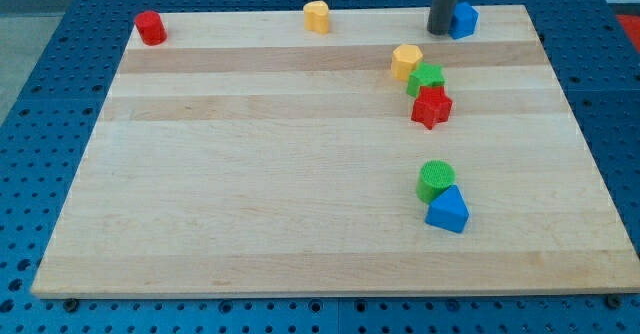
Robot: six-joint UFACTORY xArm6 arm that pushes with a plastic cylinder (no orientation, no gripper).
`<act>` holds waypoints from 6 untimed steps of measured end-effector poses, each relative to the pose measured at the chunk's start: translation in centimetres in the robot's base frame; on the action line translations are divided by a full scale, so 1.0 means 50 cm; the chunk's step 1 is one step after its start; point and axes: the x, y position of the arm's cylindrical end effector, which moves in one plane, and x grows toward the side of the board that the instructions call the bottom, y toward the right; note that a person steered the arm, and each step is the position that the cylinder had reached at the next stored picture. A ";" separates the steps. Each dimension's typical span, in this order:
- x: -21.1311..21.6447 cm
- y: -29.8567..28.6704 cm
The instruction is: Touch the bottom of blue cube
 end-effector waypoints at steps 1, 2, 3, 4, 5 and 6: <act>0.048 -0.010; 0.071 0.017; 0.067 0.086; 0.041 0.105; 0.015 0.105; 0.012 0.105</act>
